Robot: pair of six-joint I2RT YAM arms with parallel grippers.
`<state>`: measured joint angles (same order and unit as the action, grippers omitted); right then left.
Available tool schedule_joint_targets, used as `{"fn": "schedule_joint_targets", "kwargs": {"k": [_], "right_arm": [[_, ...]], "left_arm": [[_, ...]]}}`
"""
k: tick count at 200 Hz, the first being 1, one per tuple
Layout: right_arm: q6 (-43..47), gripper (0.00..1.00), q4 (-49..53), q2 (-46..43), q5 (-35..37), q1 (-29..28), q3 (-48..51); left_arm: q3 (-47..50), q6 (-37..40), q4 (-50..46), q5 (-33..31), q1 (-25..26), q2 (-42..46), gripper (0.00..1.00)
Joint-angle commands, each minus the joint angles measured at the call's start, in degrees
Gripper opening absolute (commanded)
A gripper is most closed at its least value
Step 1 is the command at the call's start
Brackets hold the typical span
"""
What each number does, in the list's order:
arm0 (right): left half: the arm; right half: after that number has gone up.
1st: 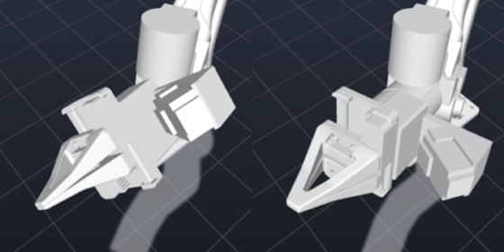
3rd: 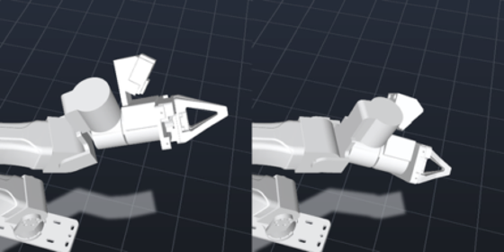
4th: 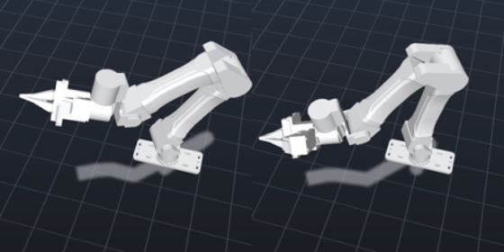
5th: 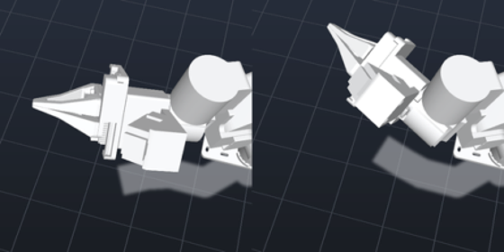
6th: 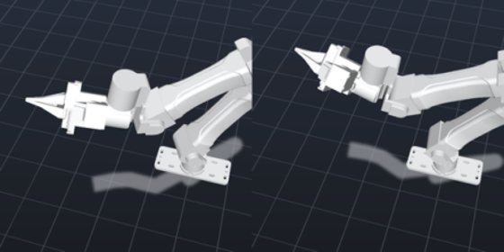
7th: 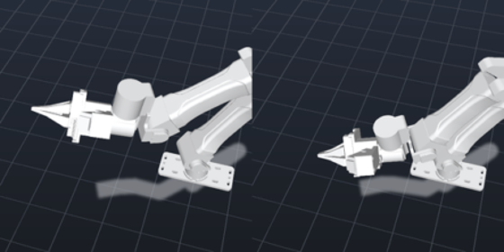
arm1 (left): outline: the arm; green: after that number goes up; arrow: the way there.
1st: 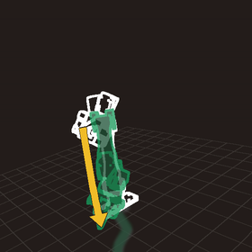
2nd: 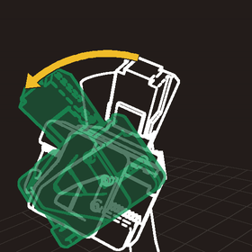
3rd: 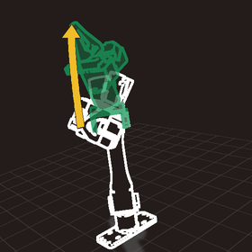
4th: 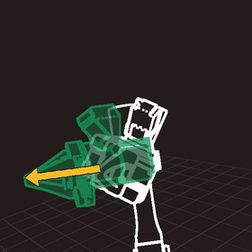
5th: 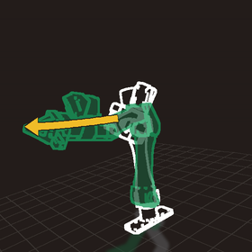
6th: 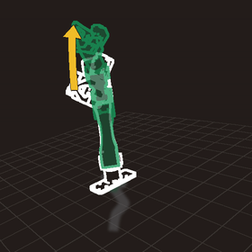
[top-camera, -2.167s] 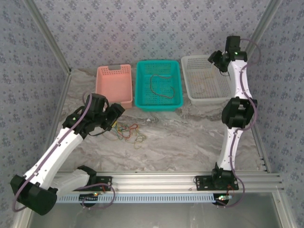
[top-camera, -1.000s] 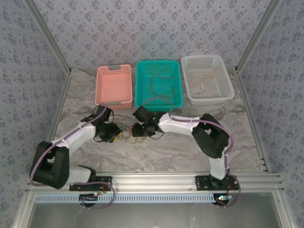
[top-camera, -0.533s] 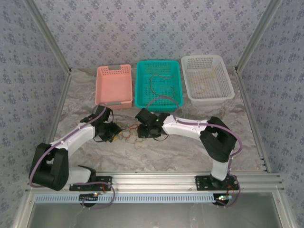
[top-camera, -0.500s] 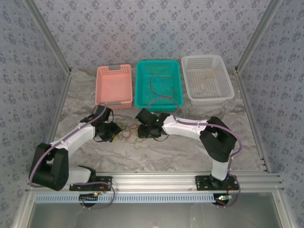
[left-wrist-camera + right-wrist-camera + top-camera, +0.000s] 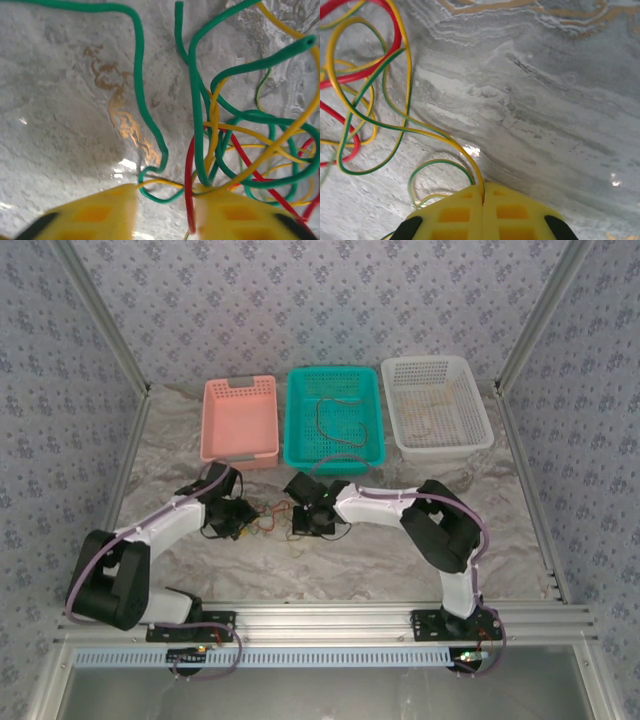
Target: Untangle the cables
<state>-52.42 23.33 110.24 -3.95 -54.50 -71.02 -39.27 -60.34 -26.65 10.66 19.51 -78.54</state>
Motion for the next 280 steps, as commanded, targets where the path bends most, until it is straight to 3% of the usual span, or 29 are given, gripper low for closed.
{"fn": "schedule_joint_targets", "kwargs": {"k": [1, 11, 38, 68, 125, 221, 280], "right_arm": [[-0.4, 0.0, 3.0, -3.5, 2.4, 0.4, 0.2], [-0.2, 0.0, 4.4, -6.3, 3.9, 1.1, 1.6], [0.6, 0.0, 9.2, -16.3, 8.2, 5.7, 7.9], [5.3, 0.0, 14.9, -28.4, 9.1, 14.9, 13.3], [14.4, 0.0, 26.6, -43.4, 10.3, 32.0, 12.1], [20.8, 0.0, 32.7, -50.3, 7.4, 48.6, 1.0], [21.2, 0.0, 34.6, -50.6, 8.0, 49.8, -7.9]], "left_arm": [[-0.4, 1.5, 0.4, -4.8, 0.3, -1.9, 0.12], [-0.4, 1.9, -0.4, -6.7, 0.3, -2.4, 0.0], [0.8, 2.1, -1.3, -9.4, 0.3, -1.9, 0.0], [2.7, 1.8, -1.0, -10.1, 0.3, -0.3, 0.0], [3.4, 1.4, -0.6, -9.6, 0.2, 0.7, 0.0], [4.0, 1.1, -0.2, -8.9, 0.4, 1.9, 0.0], [3.8, 0.8, 0.7, -7.8, 1.0, 2.4, 0.0]]}}
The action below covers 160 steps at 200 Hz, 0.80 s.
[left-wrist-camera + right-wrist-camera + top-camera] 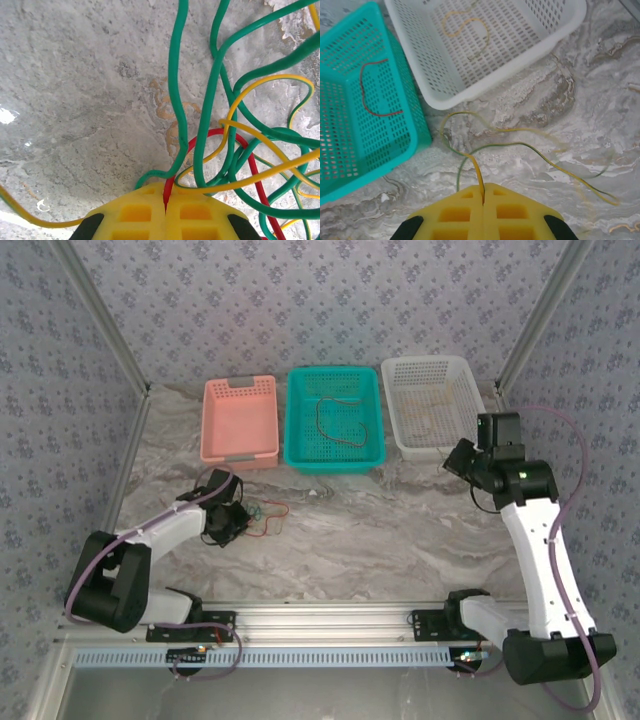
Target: Untangle the cables
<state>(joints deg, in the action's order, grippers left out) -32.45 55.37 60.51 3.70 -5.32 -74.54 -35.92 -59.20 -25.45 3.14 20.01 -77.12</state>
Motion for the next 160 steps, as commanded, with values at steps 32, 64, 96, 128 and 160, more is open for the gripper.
{"fn": "schedule_joint_targets", "kwargs": {"k": [32, 64, 96, 128, 160], "right_arm": [[1.2, 0.0, 1.9, -0.6, 0.4, 1.4, -9.1], [0.8, 0.0, -3.2, 0.6, -1.6, 2.1, -13.1], [1.0, 0.0, -7.7, 5.4, -3.6, 2.8, -19.6], [1.0, 0.0, -11.2, 11.6, -5.9, 3.9, -27.0], [1.5, 0.0, -14.5, 16.6, -6.9, 4.7, -33.0]], "left_arm": [[-0.6, -0.6, -0.3, 0.9, 1.8, 1.3, 0.0], [-2.4, -1.0, -1.1, 1.8, 3.7, 2.8, 0.0], [-3.4, -2.1, -1.6, 2.4, 5.5, 4.0, 0.0], [-3.7, -3.4, -0.6, 3.0, 7.8, 4.1, 0.0], [-3.8, -4.3, -0.1, 2.9, 9.6, 3.7, 0.0]]}}
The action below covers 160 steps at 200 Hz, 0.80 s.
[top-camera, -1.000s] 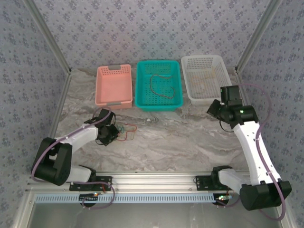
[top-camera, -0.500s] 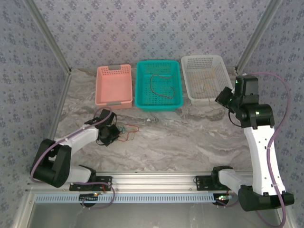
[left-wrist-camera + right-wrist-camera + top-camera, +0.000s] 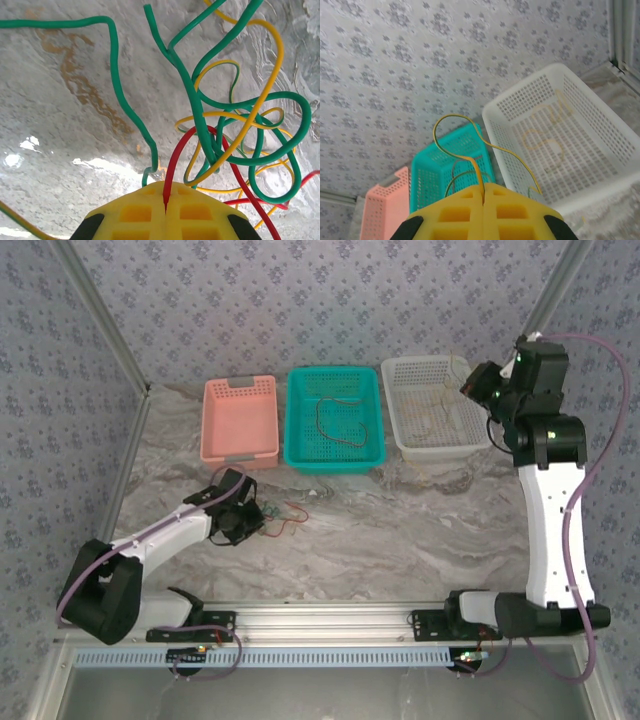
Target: Untangle the cables
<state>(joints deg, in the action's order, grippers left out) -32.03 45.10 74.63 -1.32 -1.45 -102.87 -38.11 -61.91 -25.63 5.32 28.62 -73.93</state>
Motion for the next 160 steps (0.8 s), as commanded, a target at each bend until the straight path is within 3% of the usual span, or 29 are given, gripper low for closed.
{"fn": "schedule_joint_targets", "kwargs": {"k": [1, 80, 118, 132, 160], "right_arm": [[1.1, 0.0, -4.3, 2.6, -2.0, 0.8, -4.8], [1.0, 0.0, -8.6, 19.1, -7.3, 6.5, -14.8], [-0.4, 0.0, -4.6, 30.8, -9.8, 8.9, -19.5], [-0.7, 0.19, -1.7, 35.4, -11.6, 9.4, -22.3], [1.3, 0.46, 3.8, 38.0, -11.0, 8.6, -25.5]], "left_arm": [[-1.6, -1.6, 0.1, 0.7, 1.0, 0.5, 0.0], [-3.2, -2.2, -0.2, 0.8, 2.8, 0.3, 0.0], [-3.7, -2.8, -0.5, 1.4, 3.4, 1.3, 0.0], [-3.7, -3.1, -0.4, 1.7, 3.7, 1.9, 0.0], [-3.4, -3.1, -0.6, 2.3, 4.0, 3.6, 0.0]]}}
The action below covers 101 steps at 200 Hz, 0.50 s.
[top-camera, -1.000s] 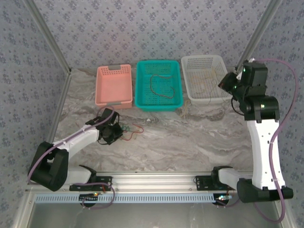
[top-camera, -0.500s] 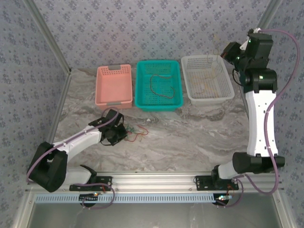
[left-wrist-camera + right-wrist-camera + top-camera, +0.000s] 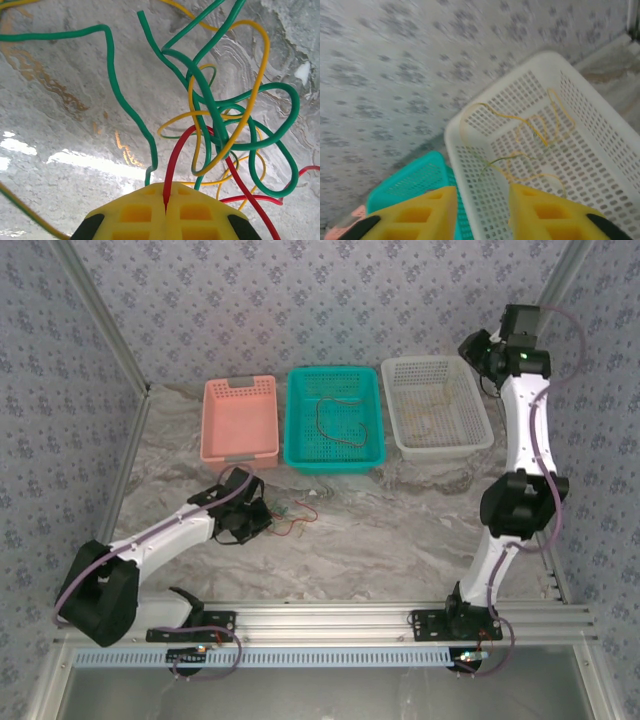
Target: Untangle the cables
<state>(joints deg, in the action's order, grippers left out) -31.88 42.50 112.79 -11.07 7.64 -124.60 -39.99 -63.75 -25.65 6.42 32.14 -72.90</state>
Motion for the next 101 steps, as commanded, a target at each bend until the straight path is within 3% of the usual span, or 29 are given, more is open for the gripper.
{"fn": "schedule_joint_targets", "kwargs": {"k": [1, 33, 60, 81, 101], "right_arm": [[1.3, 0.46, 6.4, -0.3, -1.2, -0.6, -3.7], [1.5, 0.55, 5.8, -6.8, 0.2, -1.6, 2.6], [2.2, 0.45, 3.4, -17.6, 1.7, -5.8, 16.5], [1.4, 0.43, -0.1, -27.8, 1.8, -12.9, 33.0], [-0.8, 0.45, -3.9, -36.4, 0.5, -24.5, 47.6]], "left_arm": [[-1.5, -1.3, -0.6, 1.2, 0.5, 2.6, 0.0], [-0.6, -1.6, -0.7, 1.5, 0.5, 4.1, 0.0], [-0.7, -1.6, 0.0, 2.5, 0.5, 4.2, 0.0], [-1.4, -1.5, 0.5, 3.7, 0.5, 4.2, 0.0], [-2.1, -1.4, 0.4, 4.5, 0.5, 4.2, 0.0]]}}
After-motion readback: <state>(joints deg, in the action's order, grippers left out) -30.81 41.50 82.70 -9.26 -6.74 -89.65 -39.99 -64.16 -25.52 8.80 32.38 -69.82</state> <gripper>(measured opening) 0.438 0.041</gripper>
